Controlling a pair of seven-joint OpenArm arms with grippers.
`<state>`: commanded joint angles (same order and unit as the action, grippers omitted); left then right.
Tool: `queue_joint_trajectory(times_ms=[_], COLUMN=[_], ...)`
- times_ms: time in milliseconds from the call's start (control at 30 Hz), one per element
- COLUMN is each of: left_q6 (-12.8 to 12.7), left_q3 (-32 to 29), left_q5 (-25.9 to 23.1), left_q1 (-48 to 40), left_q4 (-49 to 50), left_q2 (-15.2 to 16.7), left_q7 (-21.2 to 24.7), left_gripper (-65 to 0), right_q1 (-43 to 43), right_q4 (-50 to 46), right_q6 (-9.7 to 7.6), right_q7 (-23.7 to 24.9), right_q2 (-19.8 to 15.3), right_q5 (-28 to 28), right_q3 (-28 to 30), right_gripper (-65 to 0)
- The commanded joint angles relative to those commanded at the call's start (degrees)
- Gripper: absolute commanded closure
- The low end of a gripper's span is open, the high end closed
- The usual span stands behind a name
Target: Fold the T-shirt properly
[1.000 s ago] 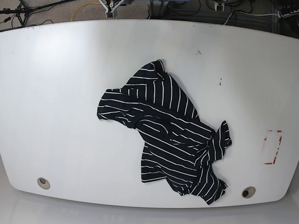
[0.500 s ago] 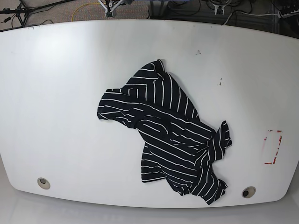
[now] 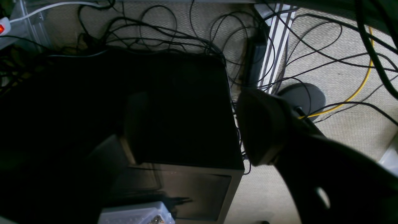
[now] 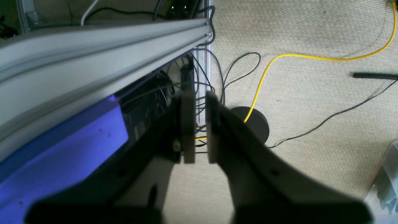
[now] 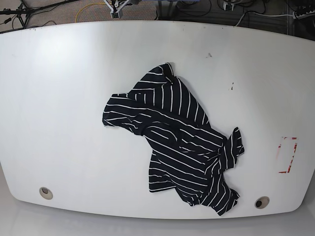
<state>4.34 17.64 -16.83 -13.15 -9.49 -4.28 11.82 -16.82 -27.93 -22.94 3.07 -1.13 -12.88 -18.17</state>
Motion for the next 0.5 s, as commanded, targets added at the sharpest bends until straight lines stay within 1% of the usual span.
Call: queue_joint_trajectory(times_ms=[300,500], left_q6=[-0.3,-0.4], left_q3=[0.9,0.8], left_q5=[0.5,0.6], left_q1=[-0.7,-2.4], left_q4=[-1.7,-3.5], left_q2=[0.0,-0.2], left_q7=[0.3,0.6], left_gripper=[-43.8,-42.8], right_q1=[-0.7,-2.1], right_q4=[-0.1,-1.5], right_q6=[0.11,0.05], right_q7=[0.3,0.5], right_q2=[0.3,0.4], right_q5=[-0.3,-0.4], right_q3=[-0.4,-0.4], right_gripper=[-5.3,-5.3])
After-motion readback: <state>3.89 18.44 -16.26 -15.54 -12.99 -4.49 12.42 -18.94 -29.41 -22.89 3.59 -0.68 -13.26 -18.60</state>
